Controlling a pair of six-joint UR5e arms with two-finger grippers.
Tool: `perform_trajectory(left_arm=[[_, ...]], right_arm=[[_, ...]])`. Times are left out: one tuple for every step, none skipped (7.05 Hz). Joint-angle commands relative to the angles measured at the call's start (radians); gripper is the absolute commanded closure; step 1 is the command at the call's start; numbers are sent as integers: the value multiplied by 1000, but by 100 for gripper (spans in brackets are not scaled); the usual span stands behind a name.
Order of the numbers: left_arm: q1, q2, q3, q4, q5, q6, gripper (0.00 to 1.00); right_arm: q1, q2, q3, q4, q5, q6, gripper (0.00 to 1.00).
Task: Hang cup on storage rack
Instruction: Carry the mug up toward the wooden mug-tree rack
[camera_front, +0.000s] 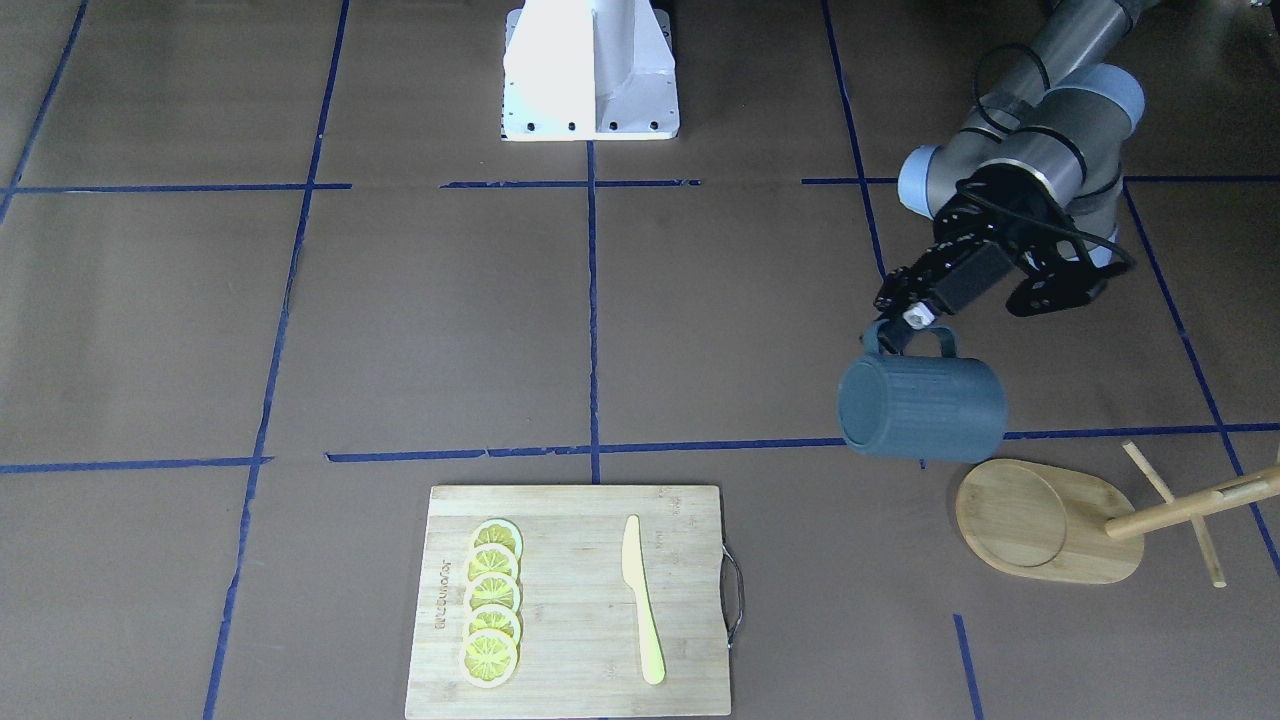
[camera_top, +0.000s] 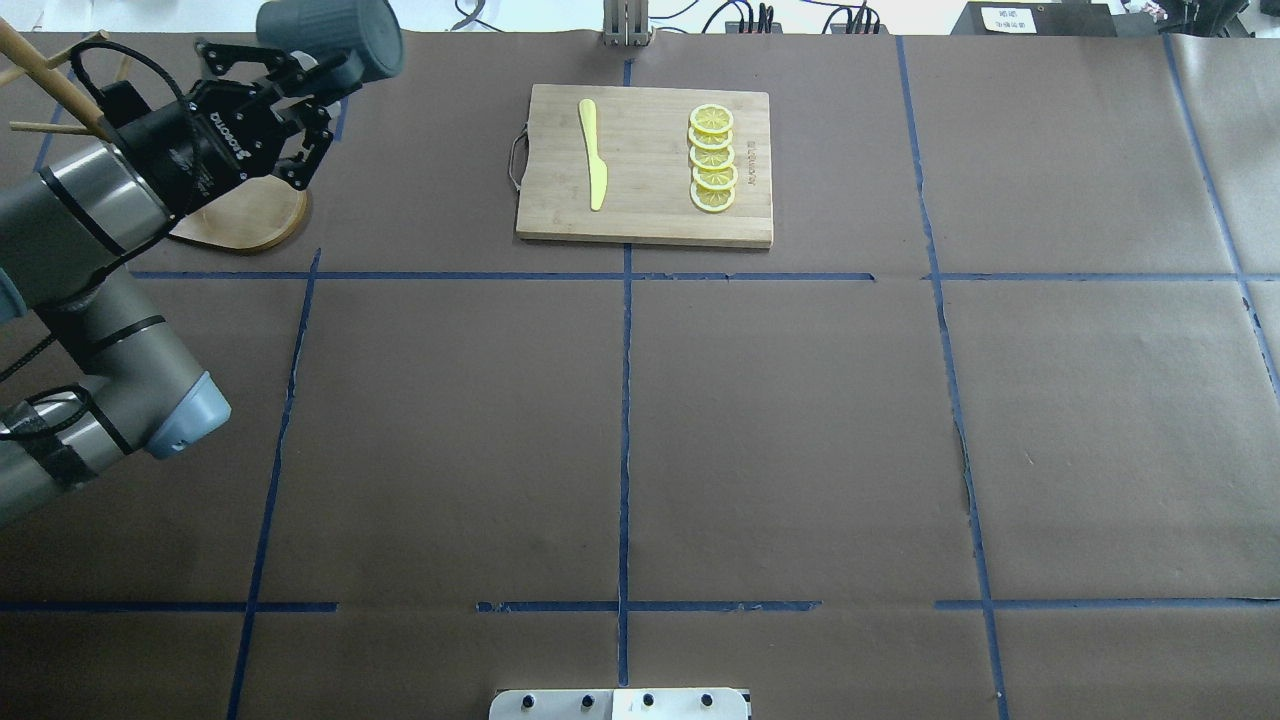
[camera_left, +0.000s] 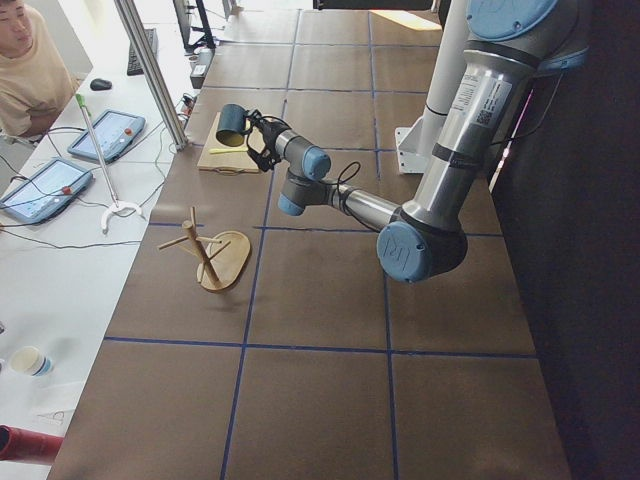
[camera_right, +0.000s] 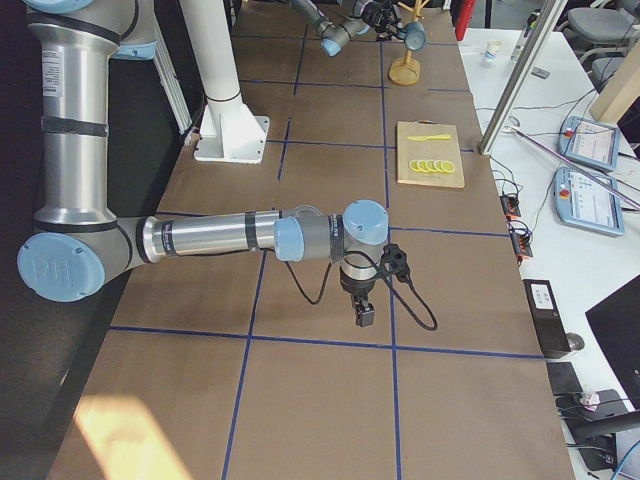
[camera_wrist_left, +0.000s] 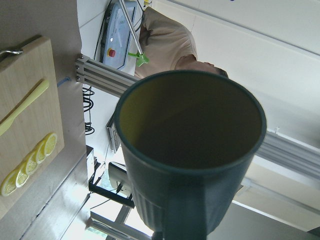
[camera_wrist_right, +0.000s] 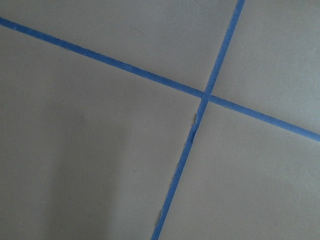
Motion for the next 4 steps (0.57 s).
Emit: perform_trajectory(left_arm=[[-68, 0, 138, -156, 21, -143, 100], [-117, 0, 190, -171, 19, -203, 100], [-149, 0, 231, -182, 19, -206, 100], [-157, 0, 267, -223, 18, -206, 100]], right_arm=[[0, 1, 9, 1, -1, 0, 0], [0, 2, 9, 1, -1, 0, 0], [0, 2, 11, 1, 0, 0, 0], [0, 2, 14, 1, -1, 0, 0]])
